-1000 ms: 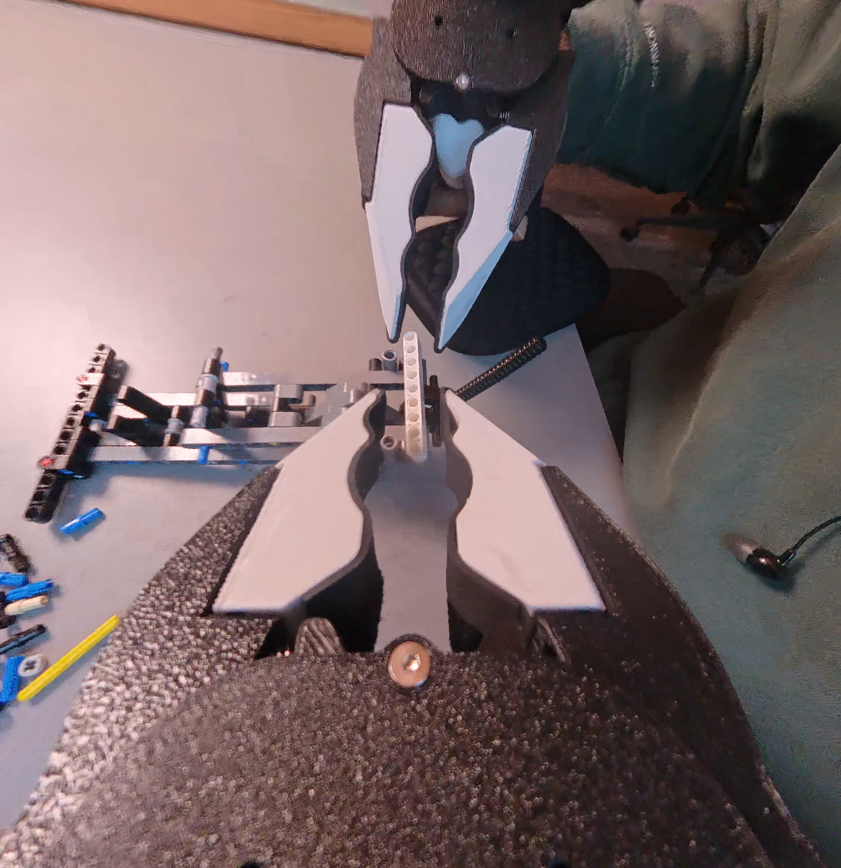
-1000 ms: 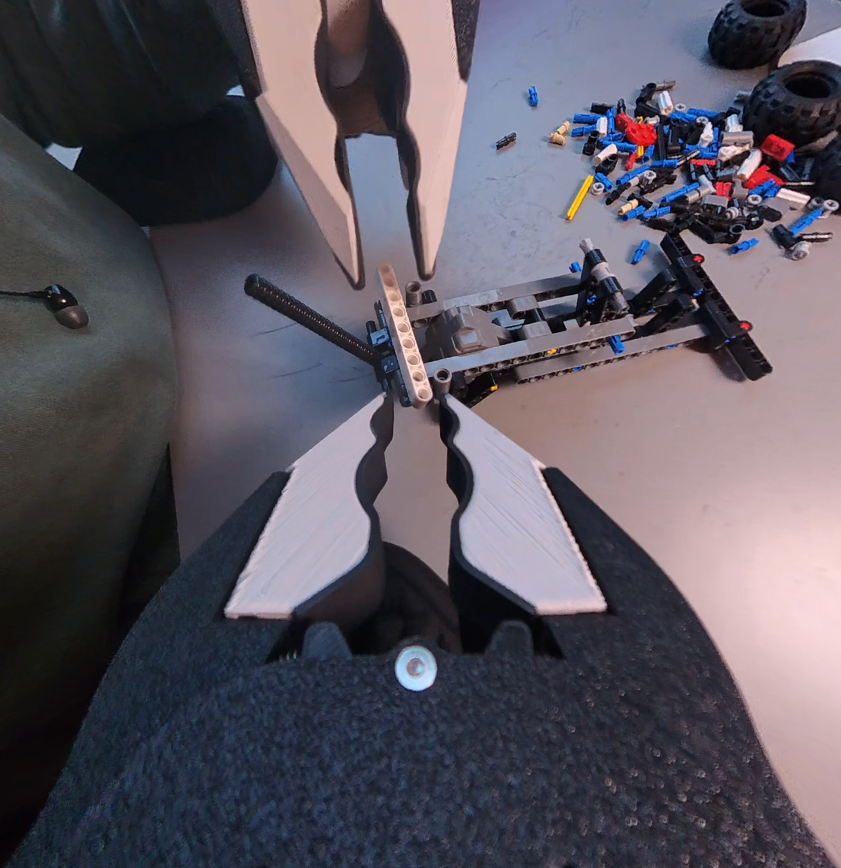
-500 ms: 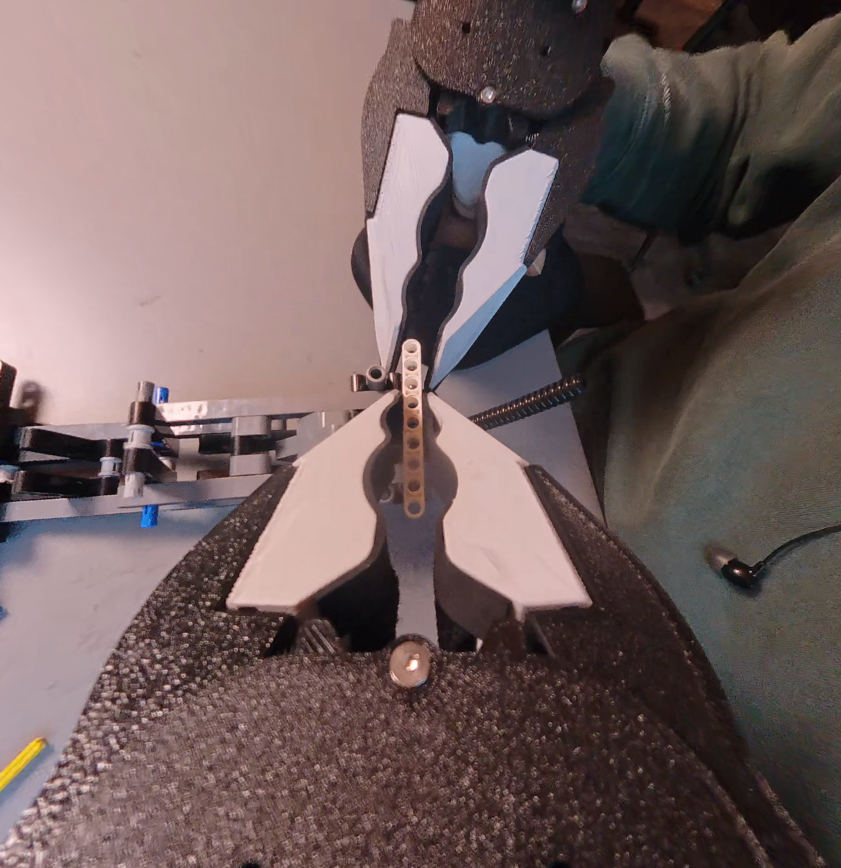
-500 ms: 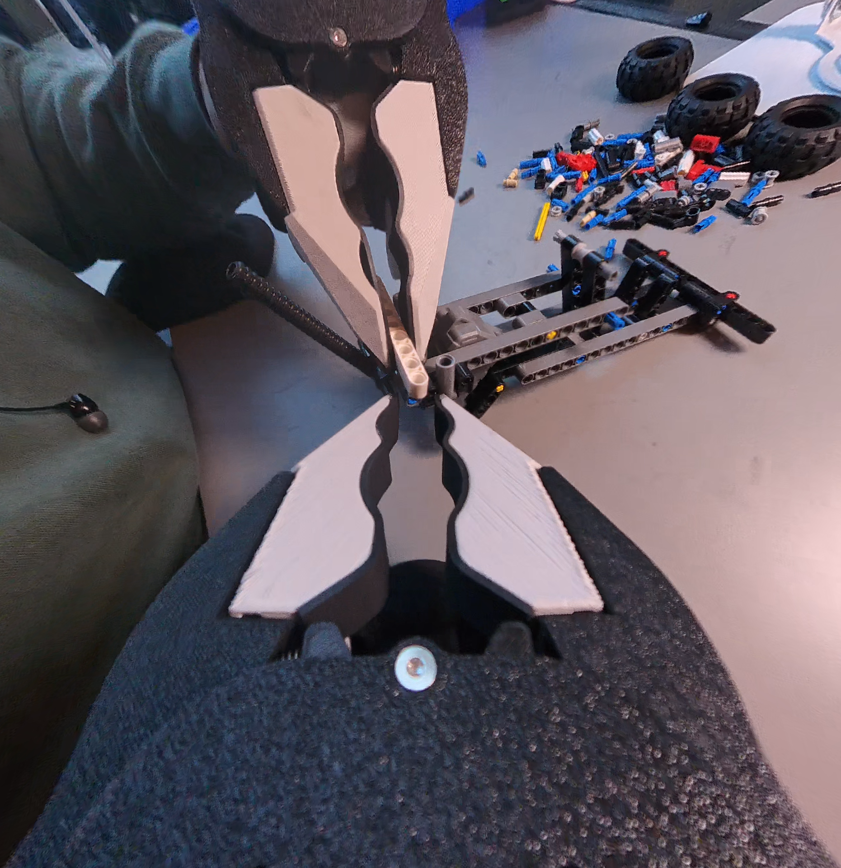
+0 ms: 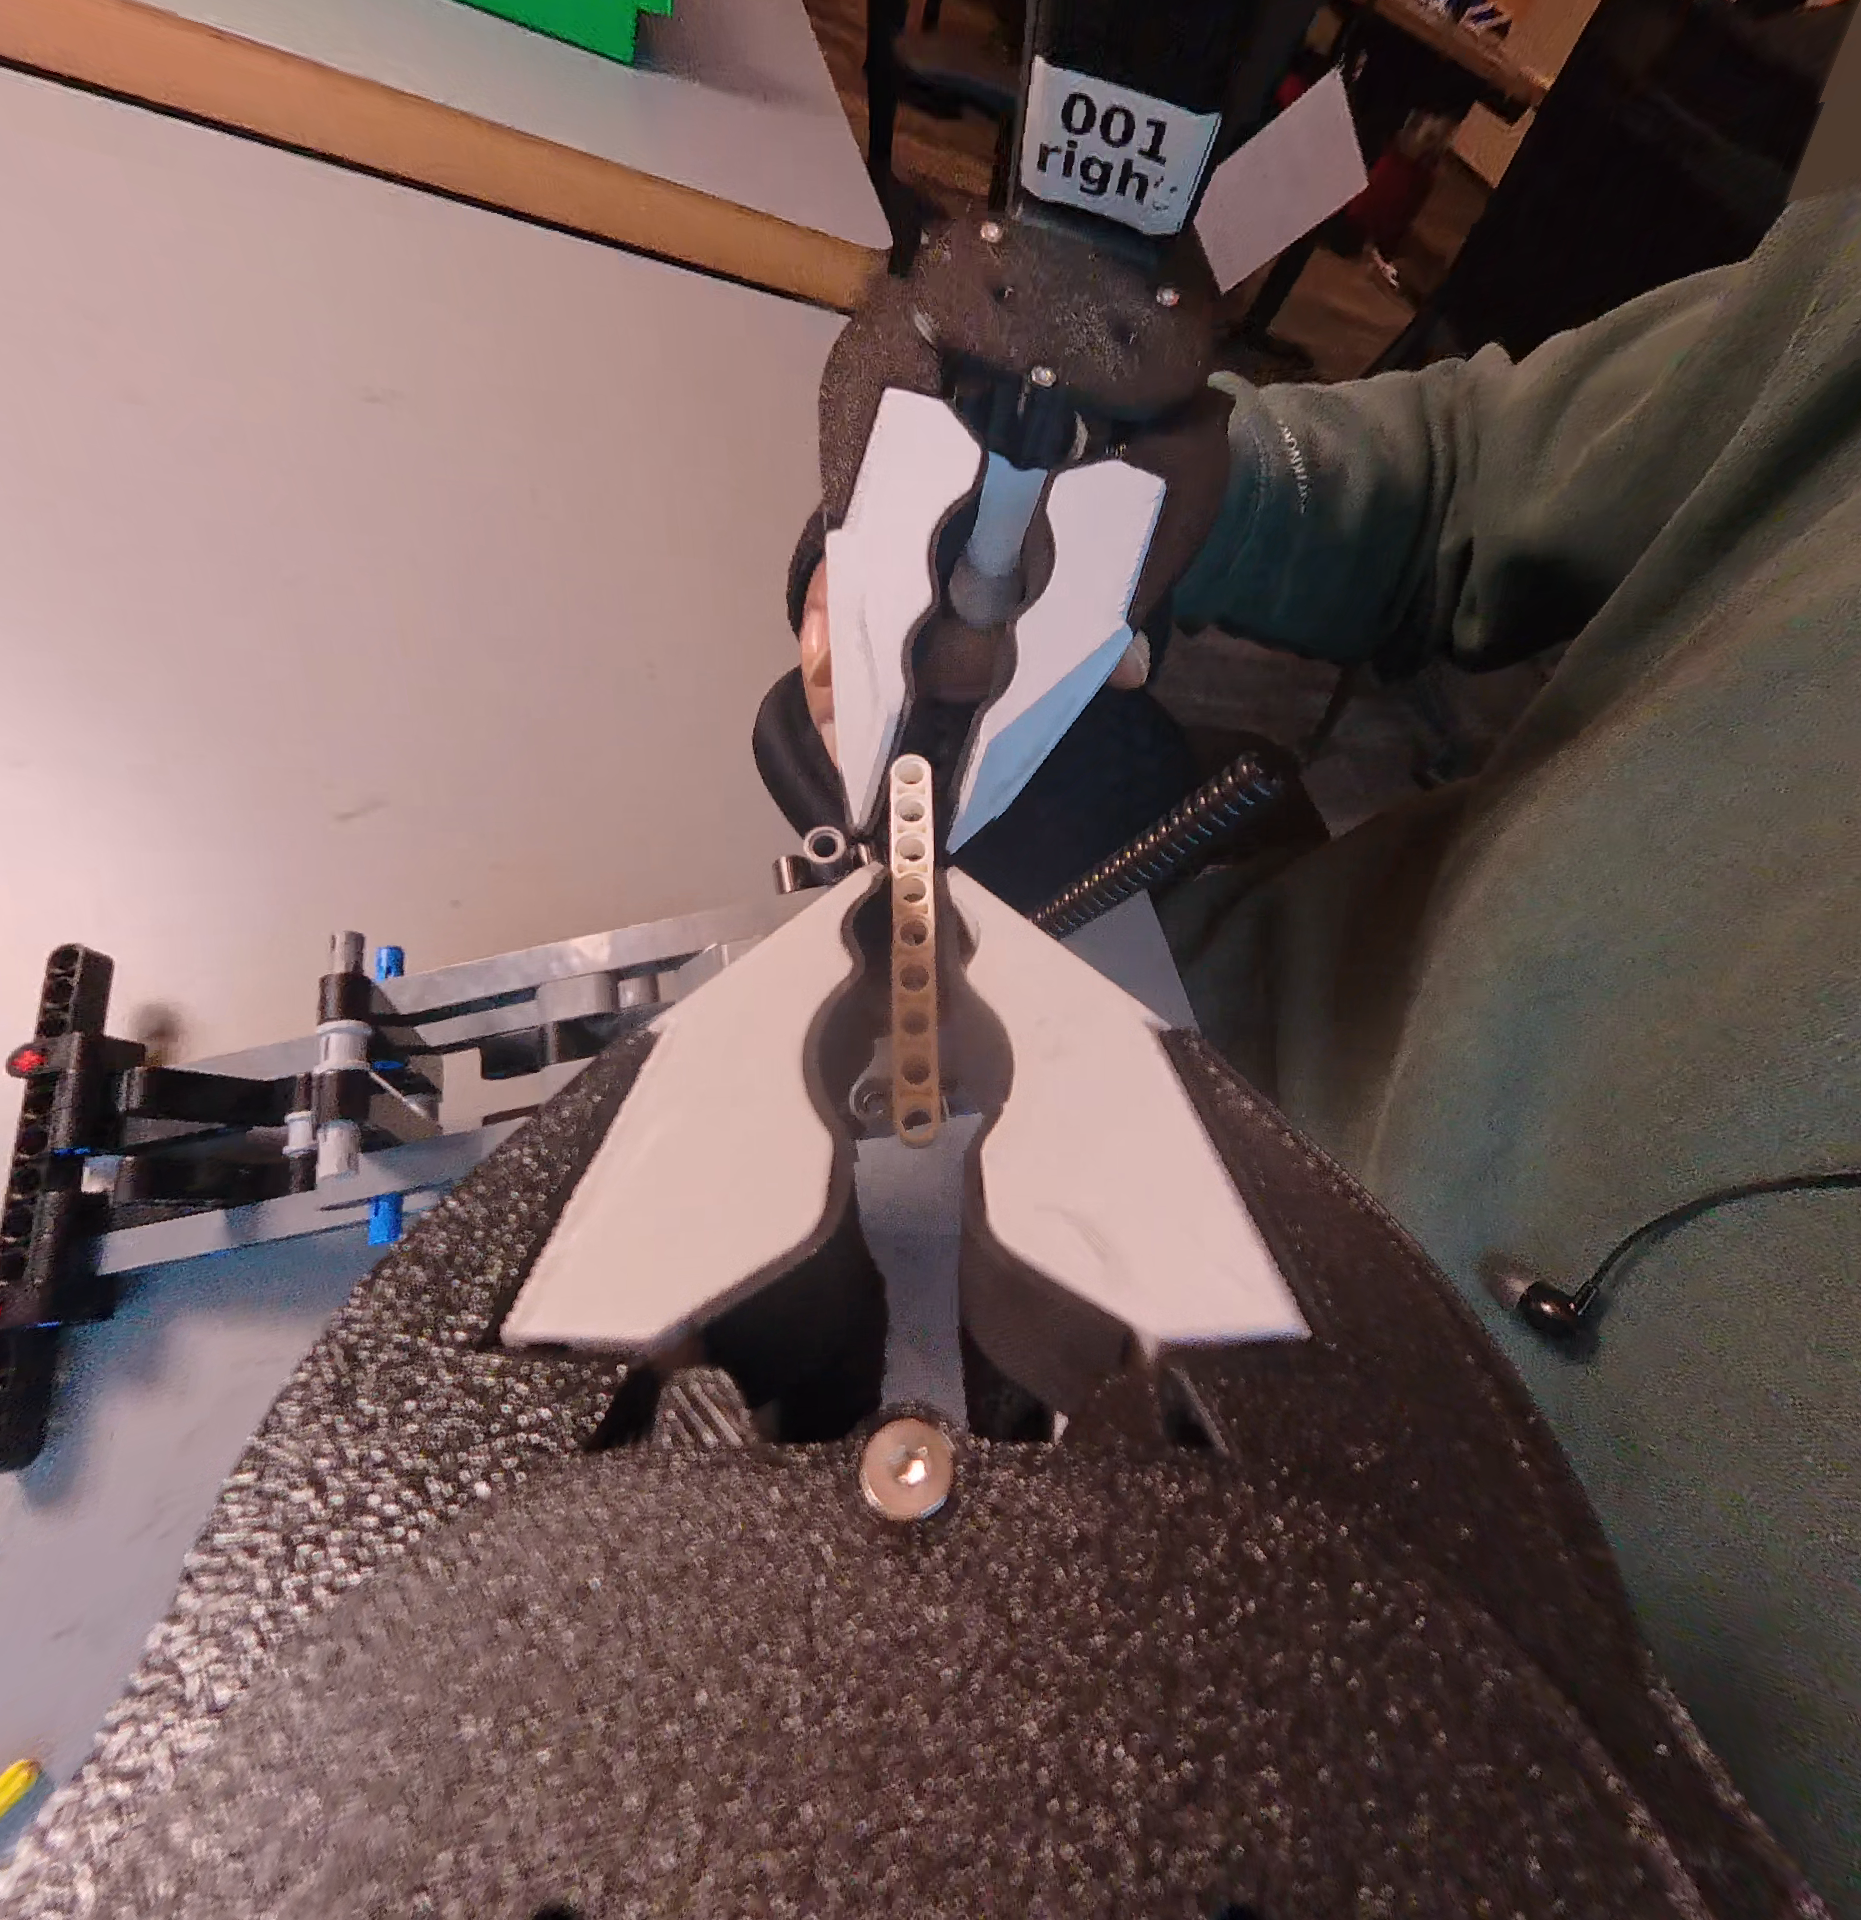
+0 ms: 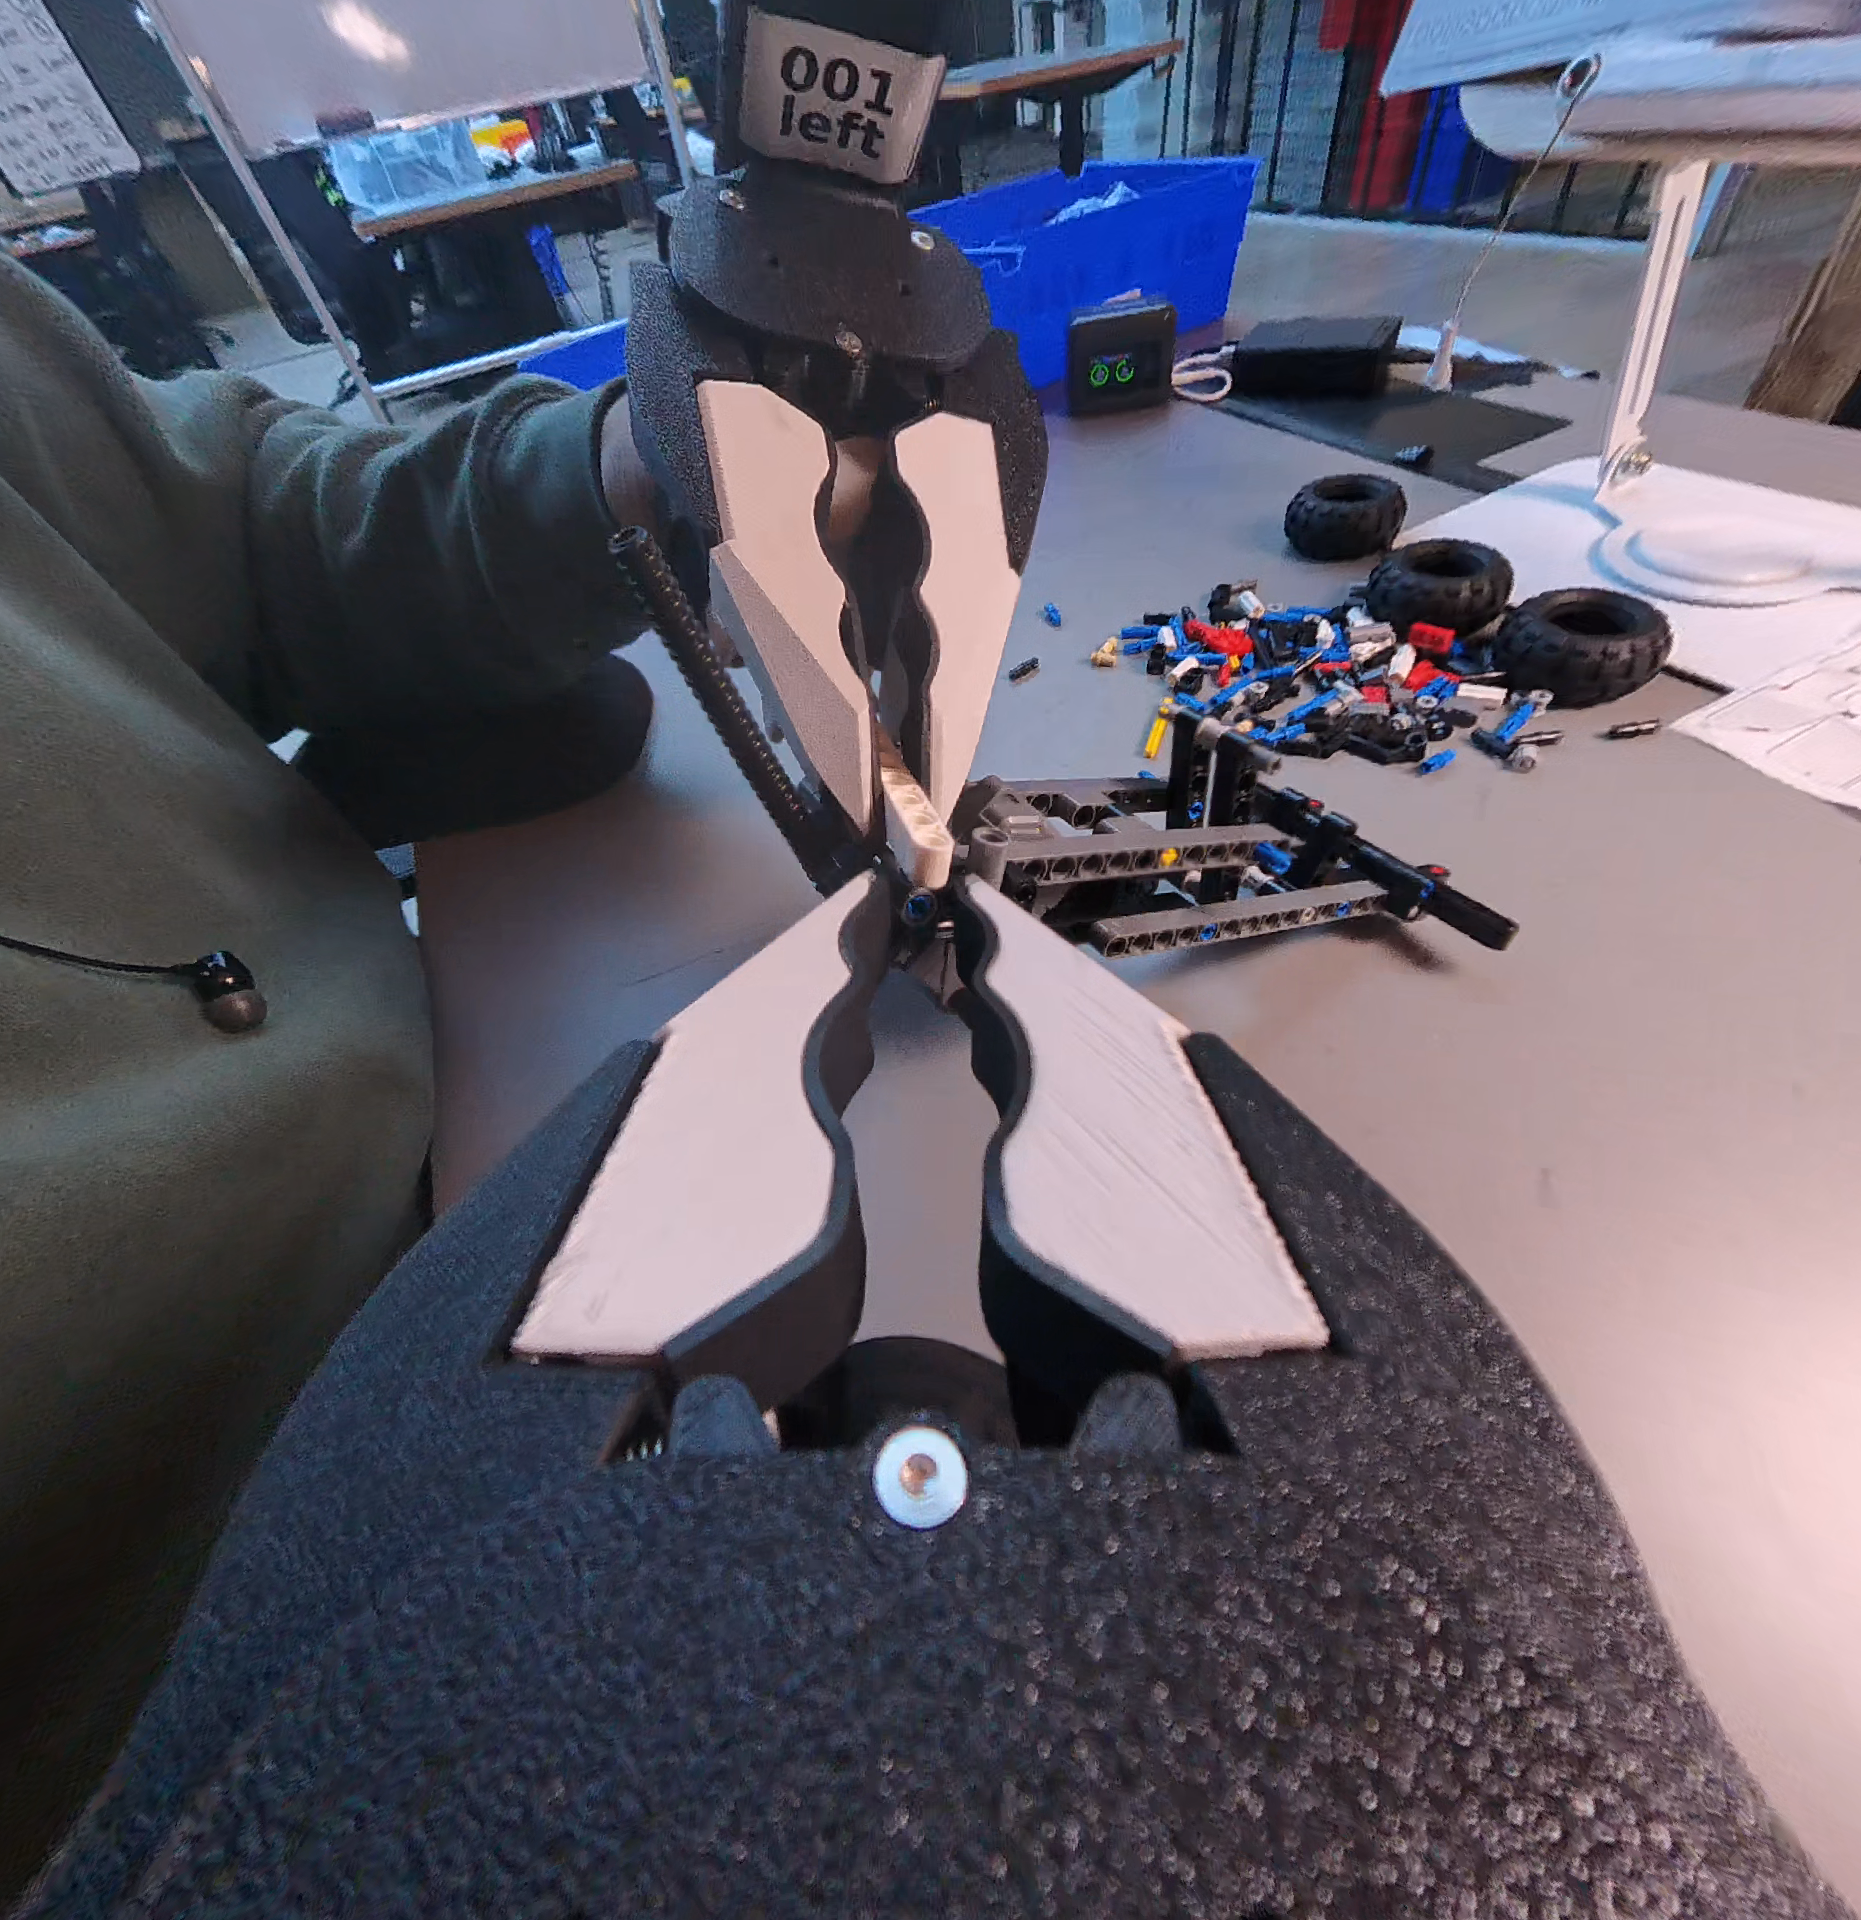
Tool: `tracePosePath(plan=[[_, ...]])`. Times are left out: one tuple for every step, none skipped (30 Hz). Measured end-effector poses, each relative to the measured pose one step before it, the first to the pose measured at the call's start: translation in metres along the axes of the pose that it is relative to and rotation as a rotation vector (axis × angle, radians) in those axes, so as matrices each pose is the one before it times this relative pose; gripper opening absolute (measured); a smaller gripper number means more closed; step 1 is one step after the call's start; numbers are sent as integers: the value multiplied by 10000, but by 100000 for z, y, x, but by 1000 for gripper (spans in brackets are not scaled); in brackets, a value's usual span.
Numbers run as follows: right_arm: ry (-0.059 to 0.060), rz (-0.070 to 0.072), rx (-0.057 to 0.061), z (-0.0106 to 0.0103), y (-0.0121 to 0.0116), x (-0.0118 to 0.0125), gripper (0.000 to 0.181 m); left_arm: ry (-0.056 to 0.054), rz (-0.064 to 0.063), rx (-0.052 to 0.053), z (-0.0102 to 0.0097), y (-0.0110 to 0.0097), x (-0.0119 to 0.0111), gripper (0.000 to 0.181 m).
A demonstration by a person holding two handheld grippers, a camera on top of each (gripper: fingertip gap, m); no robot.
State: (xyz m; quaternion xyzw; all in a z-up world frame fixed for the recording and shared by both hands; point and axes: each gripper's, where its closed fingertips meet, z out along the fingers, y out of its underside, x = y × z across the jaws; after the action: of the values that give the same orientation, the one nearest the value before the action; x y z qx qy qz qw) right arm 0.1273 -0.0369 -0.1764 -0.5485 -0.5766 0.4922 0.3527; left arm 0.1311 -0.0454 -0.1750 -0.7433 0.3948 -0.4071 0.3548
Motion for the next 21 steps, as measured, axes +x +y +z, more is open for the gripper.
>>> tracePosePath(plan=[[56,-205,211,-98,-282,-18,10,44,39,104,-34,-151,70,6],[-33,-80,465,-205,-656,-115,9,182,-55,229,-54,-302,212,6],[-292,126,641,-200,-1011,-501,9,369,-135,192,117,-248,496,6],[-196,134,198,31,-460,-365,8,302,-76,83,370,-142,507,5],[28,-104,-483,162,511,-6,7,-105,222,-128,456,159,38,6],[116,-163,-509,-9,495,219,5,-244,274,-245,267,346,-260,6],[-54,26,-172,-126,67,-24,0,35,-8,12,139,85,-78,6],[-173,83,-54,-150,-12,-135,0,269,-214,152,114,-85,133,6],[-197,74,-54,-232,69,-96,0,146,-44,86,96,-5,74,6],[-226,-15,-8,-299,74,-180,0,42,73,7,85,59,55,6],[-205,-50,21,-303,31,-212,6,47,55,26,13,19,101,6],[-144,-32,74,-257,-42,-175,12,16,-20,62,-66,-26,26,6],[-128,22,57,-165,-11,-140,14,10,8,31,-83,9,13,6],[-82,67,38,-81,55,-41,15,16,26,-7,-31,69,39,6],[45,75,-45,0,217,172,16,20,47,-9,-1,60,62,6],[90,-27,-234,63,565,266,19,82,33,63,-27,-46,162,6],[47,-21,-141,32,451,177,20,46,-14,86,-67,-113,120,6],[-129,30,81,10,36,-153,19,-20,35,58,-98,-73,47,6],[-193,45,173,104,-251,-370,14,-18,28,23,-68,-23,49,6],[-93,-91,83,262,-225,-312,12,31,20,33,-14,-40,99,6],[49,-195,-10,310,-132,-95,9,67,-2,1,48,-21,143,6]])
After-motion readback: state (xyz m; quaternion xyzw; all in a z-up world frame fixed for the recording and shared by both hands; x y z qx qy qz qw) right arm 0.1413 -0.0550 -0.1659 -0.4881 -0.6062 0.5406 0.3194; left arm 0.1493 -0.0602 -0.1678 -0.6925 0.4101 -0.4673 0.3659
